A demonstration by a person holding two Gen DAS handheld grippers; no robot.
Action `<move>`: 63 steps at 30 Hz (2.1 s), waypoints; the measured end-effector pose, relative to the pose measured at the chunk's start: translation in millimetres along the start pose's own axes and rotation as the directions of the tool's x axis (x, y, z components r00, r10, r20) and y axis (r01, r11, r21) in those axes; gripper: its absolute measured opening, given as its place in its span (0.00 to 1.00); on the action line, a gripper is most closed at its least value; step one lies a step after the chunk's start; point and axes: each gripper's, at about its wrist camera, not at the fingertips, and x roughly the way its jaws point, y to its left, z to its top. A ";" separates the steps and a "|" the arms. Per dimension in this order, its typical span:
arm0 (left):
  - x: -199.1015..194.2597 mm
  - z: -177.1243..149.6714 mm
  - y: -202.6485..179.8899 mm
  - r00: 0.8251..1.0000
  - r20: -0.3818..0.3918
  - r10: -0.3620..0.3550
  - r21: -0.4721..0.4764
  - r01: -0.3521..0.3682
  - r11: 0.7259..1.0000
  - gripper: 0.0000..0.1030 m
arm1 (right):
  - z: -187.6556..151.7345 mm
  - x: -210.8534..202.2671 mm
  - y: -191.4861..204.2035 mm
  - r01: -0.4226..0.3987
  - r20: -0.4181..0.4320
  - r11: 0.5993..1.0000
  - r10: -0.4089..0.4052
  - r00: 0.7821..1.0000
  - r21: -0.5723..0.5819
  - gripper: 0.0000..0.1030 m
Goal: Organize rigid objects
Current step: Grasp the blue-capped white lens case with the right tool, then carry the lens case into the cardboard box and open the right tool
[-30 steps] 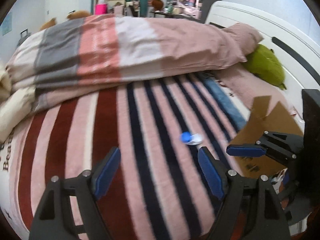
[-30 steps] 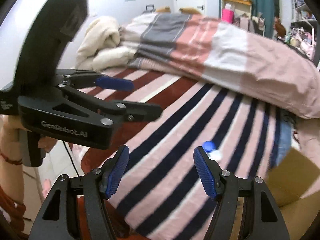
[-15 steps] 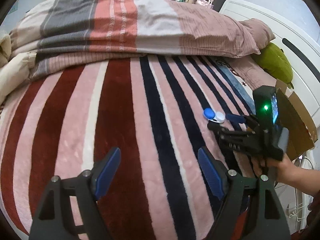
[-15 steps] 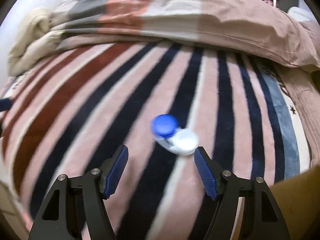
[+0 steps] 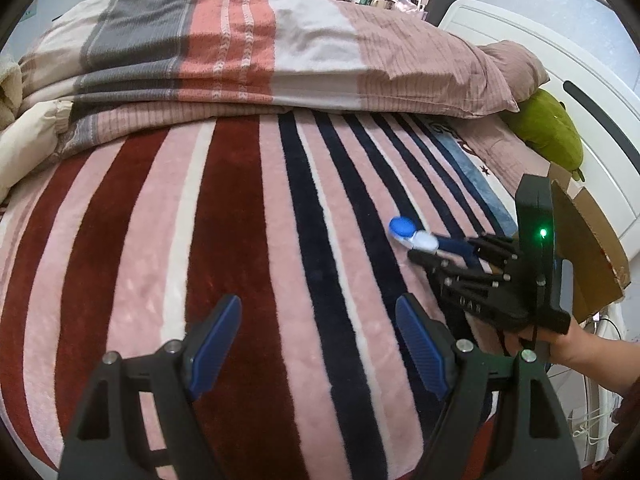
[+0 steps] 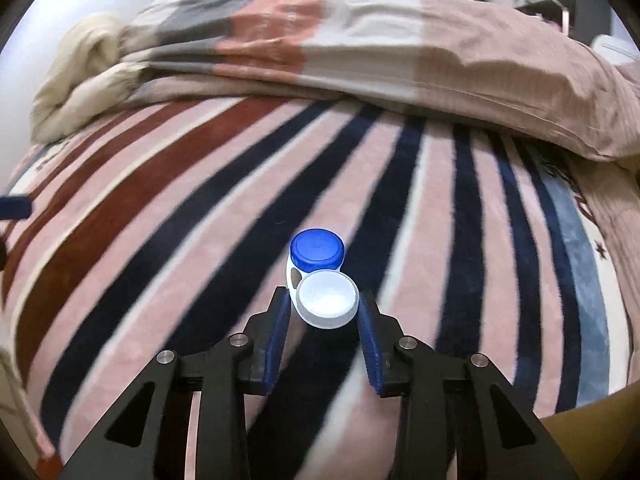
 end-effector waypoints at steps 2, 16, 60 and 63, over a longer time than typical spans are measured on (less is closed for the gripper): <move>-2.4 -0.7 -2.0 1.000 -0.001 -0.001 0.001 0.001 1.000 0.75 | -1.3 -3.9 6.4 -0.053 -0.017 0.999 0.053 0.998 -0.004 0.29; -9.4 0.0 -10.5 0.999 -0.016 -0.044 -0.010 0.044 0.999 0.75 | -8.2 0.3 35.1 -0.121 -0.048 0.978 0.114 0.992 -0.171 0.27; 10.7 90.1 -290.4 0.939 -0.069 -0.336 0.280 0.341 0.897 0.73 | -36.7 -206.2 -133.0 -0.056 0.102 0.998 0.052 0.993 0.036 0.43; -15.4 84.3 -275.8 0.968 0.042 -0.248 0.276 0.227 0.934 0.85 | -38.4 -209.7 -129.6 -0.068 0.116 0.997 0.064 0.991 0.024 0.53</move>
